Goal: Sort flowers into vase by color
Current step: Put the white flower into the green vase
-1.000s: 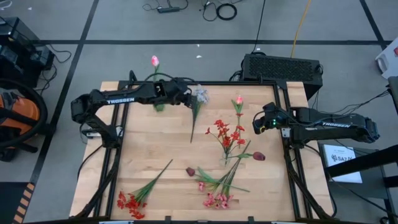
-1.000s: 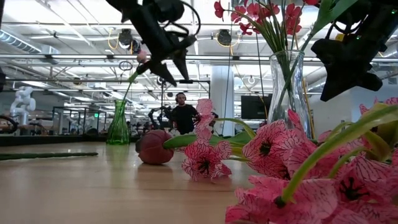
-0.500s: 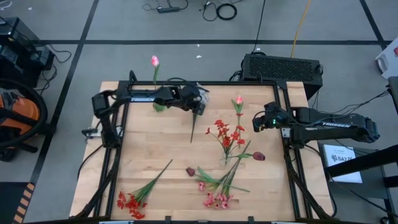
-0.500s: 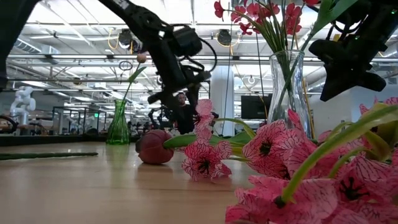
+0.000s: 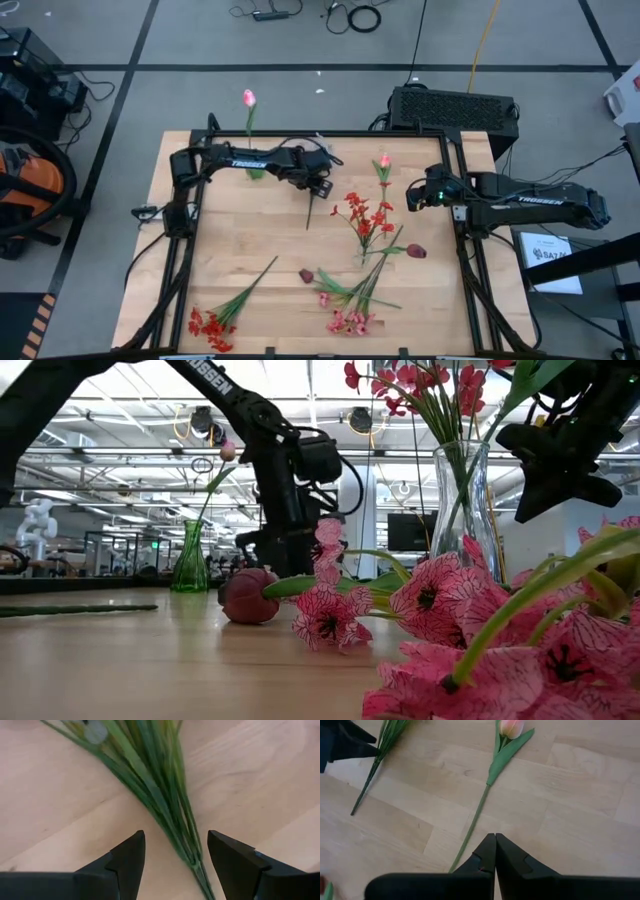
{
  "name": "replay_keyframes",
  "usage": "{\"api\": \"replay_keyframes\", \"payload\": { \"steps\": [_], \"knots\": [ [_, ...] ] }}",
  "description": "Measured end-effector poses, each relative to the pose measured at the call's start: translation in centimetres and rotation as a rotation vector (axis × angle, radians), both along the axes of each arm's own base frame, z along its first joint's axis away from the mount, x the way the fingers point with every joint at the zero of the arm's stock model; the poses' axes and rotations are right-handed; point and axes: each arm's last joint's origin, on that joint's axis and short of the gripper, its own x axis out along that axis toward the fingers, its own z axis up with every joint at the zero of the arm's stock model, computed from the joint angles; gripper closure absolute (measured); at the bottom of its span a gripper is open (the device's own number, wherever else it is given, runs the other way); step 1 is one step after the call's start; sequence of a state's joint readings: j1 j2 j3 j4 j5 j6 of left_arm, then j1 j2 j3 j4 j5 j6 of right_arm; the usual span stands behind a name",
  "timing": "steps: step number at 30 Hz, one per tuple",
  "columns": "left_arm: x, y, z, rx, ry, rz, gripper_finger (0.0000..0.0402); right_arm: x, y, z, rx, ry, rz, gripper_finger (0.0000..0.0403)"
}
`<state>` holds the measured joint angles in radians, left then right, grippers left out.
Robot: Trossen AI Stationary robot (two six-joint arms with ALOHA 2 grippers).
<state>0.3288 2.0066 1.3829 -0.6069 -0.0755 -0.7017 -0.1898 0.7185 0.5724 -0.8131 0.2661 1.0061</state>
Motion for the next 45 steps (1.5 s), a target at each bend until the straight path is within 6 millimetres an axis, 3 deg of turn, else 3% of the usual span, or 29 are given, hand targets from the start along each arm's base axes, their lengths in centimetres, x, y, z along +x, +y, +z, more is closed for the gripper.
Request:
{"api": "replay_keyframes", "payload": {
  "steps": [14,17,23,27,29,35,40,45],
  "knots": [
    [1.2,0.4,-1.7,0.021,-0.054,0.082,0.0196,0.0,0.0,0.0,0.001,0.008,0.005,0.0403],
    [1.0,0.6,-1.8,0.015,-0.047,0.086,0.024,0.0,0.0,0.0,0.002,0.009,0.008,0.0403],
    [0.6,1.5,-1.8,-0.014,-0.051,0.072,0.038,0.0,0.0,0.0,-0.007,0.016,0.026,0.0403],
    [0.4,1.9,-1.2,-0.134,-0.11,0.04,0.0386,0.0,0.0,0.0,-0.019,0.026,0.045,0.0403],
    [0.4,1.6,0.2,-0.135,-0.156,0.012,0.0386,-0.1,0.0,-0.1,-0.024,0.03,0.053,0.0403],
    [-1.0,0.5,8.0,0.053,-0.326,-0.076,0.0387,-0.1,0.0,-0.1,-0.04,0.04,0.072,0.0403],
    [-4.7,-0.1,15.7,0.277,-0.472,-0.127,0.0387,-0.1,0.0,-0.1,-0.052,0.051,0.087,0.0403],
    [-9.5,-1.7,22.2,0.584,-0.54,-0.066,0.0388,-0.3,0.0,-0.2,-0.069,0.082,0.071,0.0403]
  ]
}}
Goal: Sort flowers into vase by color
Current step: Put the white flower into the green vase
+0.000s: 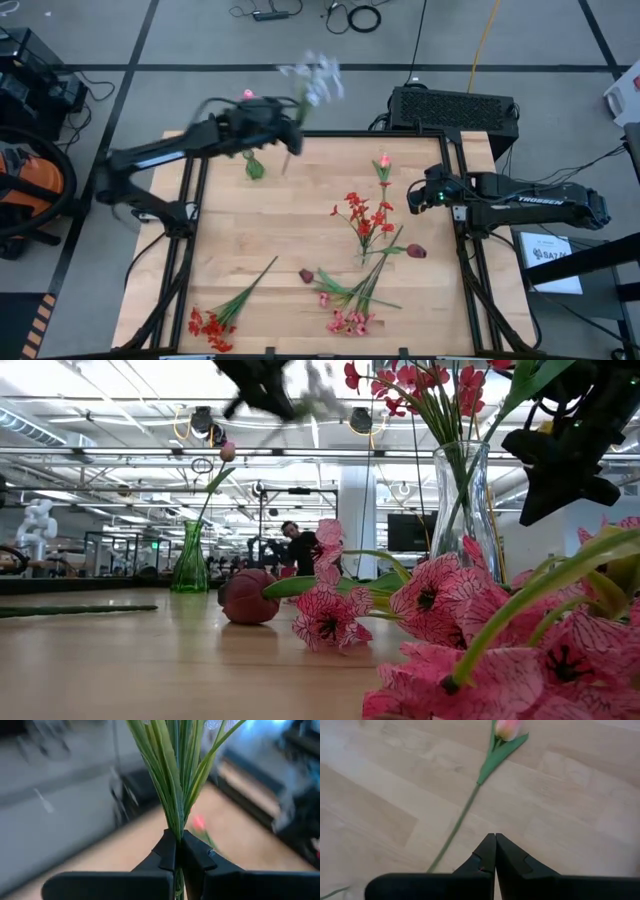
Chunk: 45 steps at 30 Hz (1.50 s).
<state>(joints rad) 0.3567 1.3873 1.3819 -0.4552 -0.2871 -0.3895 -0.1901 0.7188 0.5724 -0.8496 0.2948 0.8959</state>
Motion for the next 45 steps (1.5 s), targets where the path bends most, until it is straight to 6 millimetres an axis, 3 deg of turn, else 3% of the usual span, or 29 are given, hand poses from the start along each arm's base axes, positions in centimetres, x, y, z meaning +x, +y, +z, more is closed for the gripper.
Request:
{"api": "replay_keyframes", "payload": {
  "steps": [4,7,13,19,22,27,36,45],
  "knots": [
    [-3.3,-1.8,3.4,0.167,-0.058,0.068,0.0388,-0.1,0.0,-0.1,0.005,0.013,0.002,0.0403],
    [-5.0,-2.7,3.3,0.239,-0.106,0.076,0.0388,-0.1,0.0,-0.1,0.008,0.014,0.003,0.0403],
    [-7.5,-3.6,-1.4,0.295,-0.255,0.068,0.0388,-0.1,0.0,-0.1,0.009,0.014,0.004,0.0403],
    [-10.4,-4.5,-6.0,0.472,-0.396,-0.072,0.0388,-0.1,0.0,-0.1,0.009,0.014,0.004,0.0403],
    [-11.6,-4.7,-7.9,0.544,-0.358,-0.019,0.0388,-0.1,0.0,-0.1,0.009,0.014,0.004,0.0403],
    [-12.0,-4.6,-10.4,0.535,-0.246,0.032,0.0388,-0.1,0.0,-0.1,0.006,0.014,0.002,0.0403],
    [-12.3,-4.3,-10.8,0.6,-0.185,0.097,0.0388,0.1,-0.1,0.1,-0.007,-0.025,-0.037,0.0403],
    [-13.4,-2.3,-10.7,0.629,-0.152,0.169,0.0388,0.1,-0.1,0.1,-0.005,-0.026,-0.04,0.0403]
  ]
}}
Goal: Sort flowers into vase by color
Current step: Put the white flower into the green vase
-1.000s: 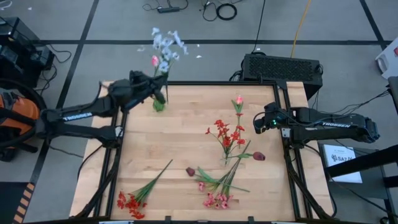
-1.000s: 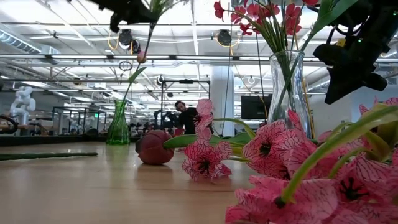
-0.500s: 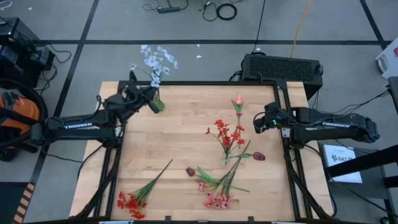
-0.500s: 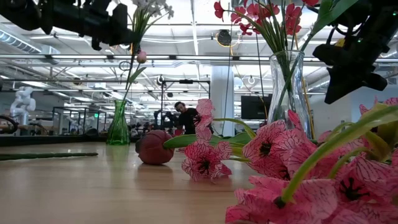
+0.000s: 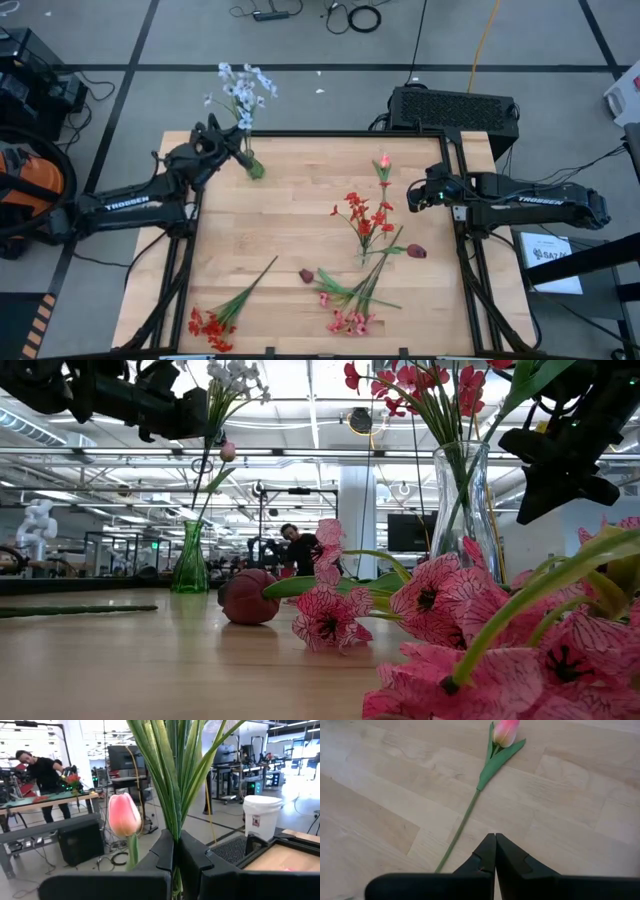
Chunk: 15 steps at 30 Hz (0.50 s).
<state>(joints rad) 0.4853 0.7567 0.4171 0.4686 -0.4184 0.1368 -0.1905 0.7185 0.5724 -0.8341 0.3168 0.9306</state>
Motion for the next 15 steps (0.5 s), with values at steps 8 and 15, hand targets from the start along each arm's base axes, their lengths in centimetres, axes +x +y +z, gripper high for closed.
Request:
{"api": "replay_keyframes", "payload": {
  "steps": [8,15],
  "knots": [
    [-1.3,1.4,-1.7,-0.019,-0.106,-0.008,0.0388,0.0,0.0,0.0,0.0,0.0,0.0,0.0403],
    [-2.5,1.2,-4.6,0.001,-0.18,0.01,0.0388,0.0,0.0,0.0,0.012,-0.01,-0.021,0.0403]
  ]
}}
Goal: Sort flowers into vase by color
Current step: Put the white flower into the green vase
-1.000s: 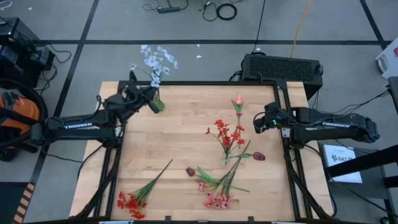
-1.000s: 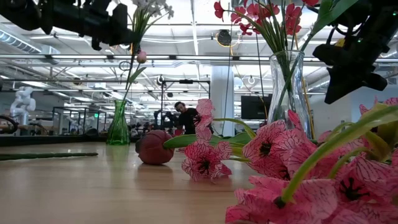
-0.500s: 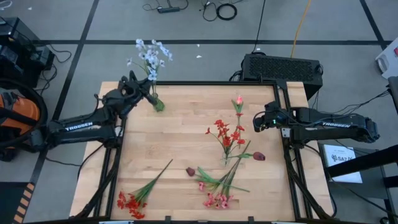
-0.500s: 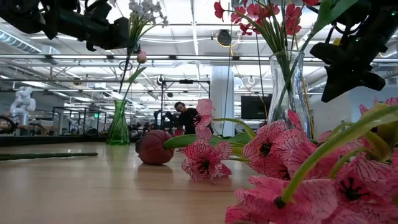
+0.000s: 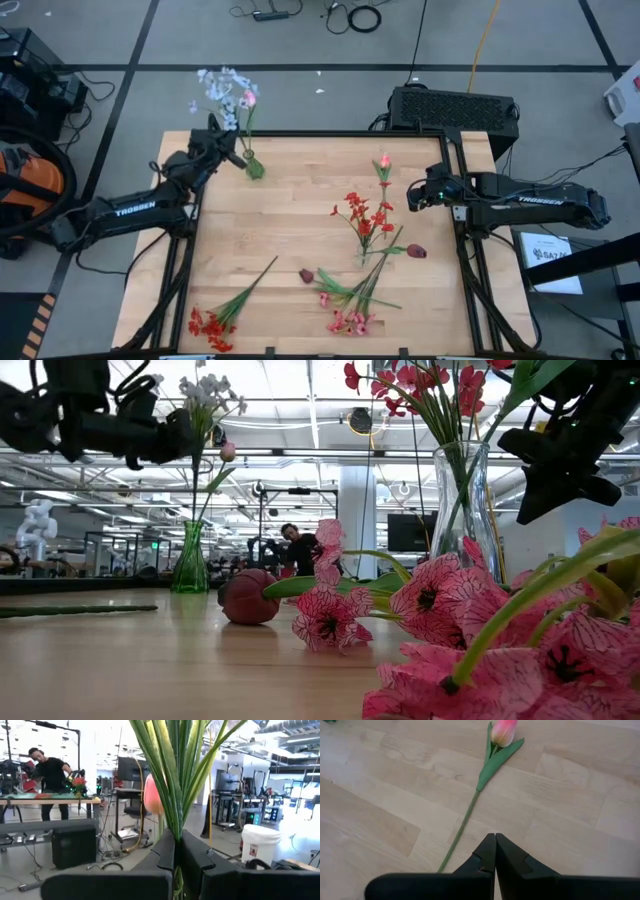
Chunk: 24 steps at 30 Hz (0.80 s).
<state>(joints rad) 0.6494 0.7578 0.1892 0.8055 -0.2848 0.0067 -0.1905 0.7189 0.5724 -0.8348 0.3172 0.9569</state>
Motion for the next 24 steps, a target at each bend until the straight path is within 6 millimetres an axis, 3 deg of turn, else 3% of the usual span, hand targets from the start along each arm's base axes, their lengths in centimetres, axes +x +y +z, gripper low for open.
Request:
{"api": "replay_keyframes", "payload": {
  "steps": [12,24],
  "knots": [
    [0.7,0.7,-2.6,-0.105,0.136,0.011,0.0387,0.0,-0.1,0.0,-0.025,-0.001,-0.034,0.0403],
    [1.3,1.4,-4.2,-0.217,0.149,0.059,0.0341,-0.1,-0.1,0.0,-0.026,-0.006,-0.051,0.0403]
  ]
}}
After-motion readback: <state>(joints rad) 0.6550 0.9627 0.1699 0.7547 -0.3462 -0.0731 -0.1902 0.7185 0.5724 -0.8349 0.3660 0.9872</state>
